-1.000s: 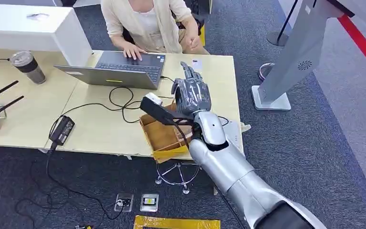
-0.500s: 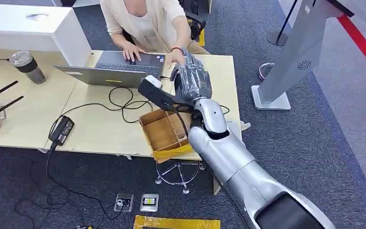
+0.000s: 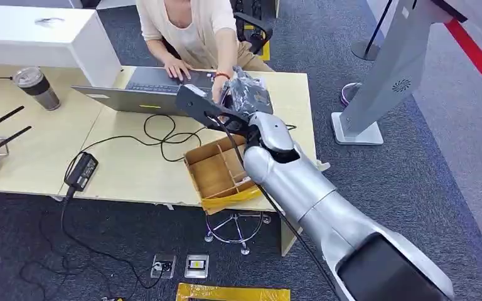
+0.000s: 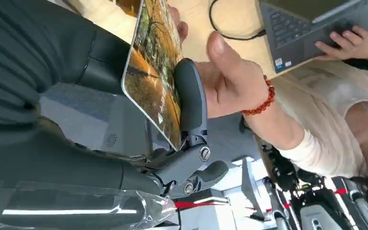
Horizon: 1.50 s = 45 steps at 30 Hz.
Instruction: Pass the card to the sensor for recognition and then transmit it.
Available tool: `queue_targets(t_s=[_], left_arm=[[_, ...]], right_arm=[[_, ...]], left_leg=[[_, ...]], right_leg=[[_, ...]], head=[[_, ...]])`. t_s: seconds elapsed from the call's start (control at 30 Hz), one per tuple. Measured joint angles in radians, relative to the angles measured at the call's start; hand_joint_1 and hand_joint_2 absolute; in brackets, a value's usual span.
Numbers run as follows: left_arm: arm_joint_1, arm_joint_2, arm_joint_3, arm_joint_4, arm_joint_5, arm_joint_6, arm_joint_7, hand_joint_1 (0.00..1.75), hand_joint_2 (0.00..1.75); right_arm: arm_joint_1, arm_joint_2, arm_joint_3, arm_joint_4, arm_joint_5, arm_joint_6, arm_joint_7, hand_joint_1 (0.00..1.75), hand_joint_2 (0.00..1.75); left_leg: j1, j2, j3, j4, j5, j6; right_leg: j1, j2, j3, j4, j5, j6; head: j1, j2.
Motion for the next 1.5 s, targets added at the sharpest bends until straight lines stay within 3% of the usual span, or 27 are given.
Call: queue_targets(t_s=[0.4,0.43,0.47,0.5,0.53,0.83,1.1,1.37,1.5], left_arm=[[-0.001,0.004,-0.006,0.0,0.01,0.006,0.003,0.0,0.0],[-0.001,0.004,-0.006,0.0,0.01,0.007,0.005,0.0,0.0],[-0.001,0.004,-0.006,0.0,0.011,0.009,0.007,0.0,0.0],[-0.001,0.004,-0.006,0.0,0.011,0.01,0.008,0.0,0.0],[-0.001,0.004,-0.006,0.0,0.011,0.01,0.01,0.0,0.0],[-0.002,0.004,-0.006,0.0,0.012,0.012,0.028,0.0,0.0],[-0.002,0.005,-0.007,0.0,0.02,0.013,0.02,0.0,0.0],[-0.002,0.006,-0.007,0.0,0.027,0.008,0.019,0.0,0.0],[-0.001,0.008,-0.007,0.0,0.043,0.007,0.018,0.0,0.0]], right_arm=[[-0.013,0.0,0.062,0.047,-0.001,0.009,0.027,1.75,1.75],[-0.014,0.0,0.063,0.05,-0.001,0.01,0.027,1.62,1.75],[-0.015,0.0,0.064,0.054,0.0,0.01,0.027,0.26,1.75],[-0.016,0.0,0.068,0.056,0.0,0.013,0.027,0.26,1.75],[-0.017,0.0,0.071,0.059,0.0,0.015,0.027,0.0,0.0],[-0.014,0.0,0.081,0.079,0.013,0.024,0.03,0.0,0.0],[-0.01,-0.005,0.082,0.096,0.115,0.047,0.013,0.0,0.0],[-0.012,-0.02,0.018,0.105,0.128,0.037,-0.011,0.0,0.0],[-0.032,-0.049,-0.043,0.105,0.083,0.012,-0.063,0.0,0.0]], left_leg=[[0.0,0.0,0.0,0.0,0.0,0.0],[0.0,0.0,0.0,0.0,0.0,0.0],[0.0,0.0,0.0,0.0,0.0,0.0],[0.0,0.0,0.0,0.0,0.0,0.0],[0.0,0.0,0.0,0.0,0.0,0.0],[0.0,0.0,0.0,0.0,0.0,0.0],[0.0,0.0,0.0,0.0,0.0,0.0],[0.0,0.0,0.001,0.0,0.0,0.0],[0.0,0.0,0.001,0.001,0.0,0.0]], right_leg=[[0.0,0.0,0.0,0.0,0.0,0.0],[0.0,0.0,0.0,0.0,0.0,0.0],[0.0,0.0,0.0,0.0,0.0,0.0],[0.0,0.0,0.0,0.0,0.0,0.0],[0.0,0.0,0.0,0.0,0.0,0.0],[0.0,0.0,0.0,0.0,0.0,0.0],[0.0,0.0,0.0,0.0,0.0,0.0],[0.0,0.0,0.0,0.0,0.0,0.0],[0.0,0.0,-0.001,0.0,0.0,0.0]], head=[[0.0,0.0],[0.0,0.0],[0.0,0.0],[0.0,0.0],[0.0,0.0],[0.0,0.0],[0.0,0.0],[0.0,0.0],[0.0,0.0]])
